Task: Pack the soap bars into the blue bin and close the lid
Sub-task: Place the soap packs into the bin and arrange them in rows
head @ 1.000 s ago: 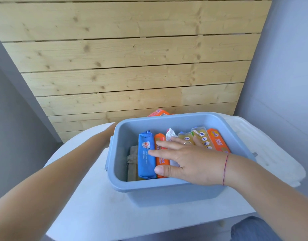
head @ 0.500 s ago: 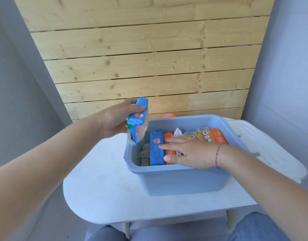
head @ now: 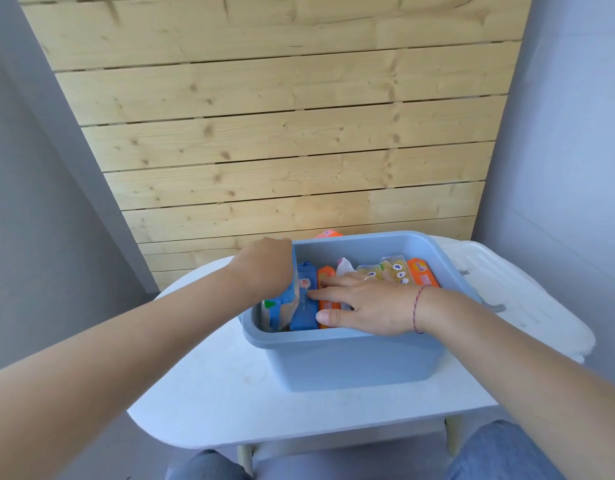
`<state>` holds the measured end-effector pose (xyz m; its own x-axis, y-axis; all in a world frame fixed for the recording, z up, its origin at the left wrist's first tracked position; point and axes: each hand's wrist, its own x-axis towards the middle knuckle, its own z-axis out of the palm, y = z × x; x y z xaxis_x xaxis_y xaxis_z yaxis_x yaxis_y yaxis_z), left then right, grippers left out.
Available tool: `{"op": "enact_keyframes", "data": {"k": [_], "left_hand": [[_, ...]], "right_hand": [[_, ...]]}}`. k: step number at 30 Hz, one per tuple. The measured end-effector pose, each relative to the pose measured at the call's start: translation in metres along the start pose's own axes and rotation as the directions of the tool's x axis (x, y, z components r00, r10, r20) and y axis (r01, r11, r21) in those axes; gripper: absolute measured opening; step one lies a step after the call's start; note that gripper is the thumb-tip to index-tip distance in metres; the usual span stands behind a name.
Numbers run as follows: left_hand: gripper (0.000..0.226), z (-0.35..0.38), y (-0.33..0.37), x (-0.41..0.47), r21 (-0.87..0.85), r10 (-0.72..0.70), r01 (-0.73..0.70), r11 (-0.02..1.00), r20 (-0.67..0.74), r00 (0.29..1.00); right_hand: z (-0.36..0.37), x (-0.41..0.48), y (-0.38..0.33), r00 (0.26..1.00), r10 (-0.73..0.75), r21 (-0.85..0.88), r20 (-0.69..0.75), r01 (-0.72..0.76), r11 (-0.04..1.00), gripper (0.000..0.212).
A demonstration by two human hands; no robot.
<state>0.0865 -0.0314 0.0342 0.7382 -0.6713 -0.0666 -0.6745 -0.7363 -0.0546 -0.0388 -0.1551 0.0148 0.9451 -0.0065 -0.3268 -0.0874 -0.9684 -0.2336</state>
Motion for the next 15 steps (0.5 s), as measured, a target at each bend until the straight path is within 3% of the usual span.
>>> {"op": "enact_keyframes", "data": {"k": [7,9,12,15], "left_hand": [[0.034,0.006,-0.008,-0.002,0.243,0.085,-0.088,0.966,0.023,0.996],[0.039,0.004,-0.012,0.0,0.159,0.133,-0.14,0.977,0.053,0.99],[0.045,0.006,-0.008,0.006,-0.009,0.23,-0.23,0.973,0.067,0.971],[0.033,0.015,0.002,0.009,-0.255,0.241,-0.198,0.946,0.154,0.958]], "right_hand": [[-0.003,-0.001,0.009,0.999,-0.045,0.053,-0.02,0.046,0.998,0.056],[-0.011,-0.002,0.02,0.994,-0.056,0.123,-0.097,0.068,0.99,0.052],[-0.027,0.002,0.046,0.957,0.1,0.183,-0.272,-0.051,0.982,0.046],[-0.028,0.007,0.067,0.952,0.211,0.241,-0.22,-0.156,0.958,0.044]]}}
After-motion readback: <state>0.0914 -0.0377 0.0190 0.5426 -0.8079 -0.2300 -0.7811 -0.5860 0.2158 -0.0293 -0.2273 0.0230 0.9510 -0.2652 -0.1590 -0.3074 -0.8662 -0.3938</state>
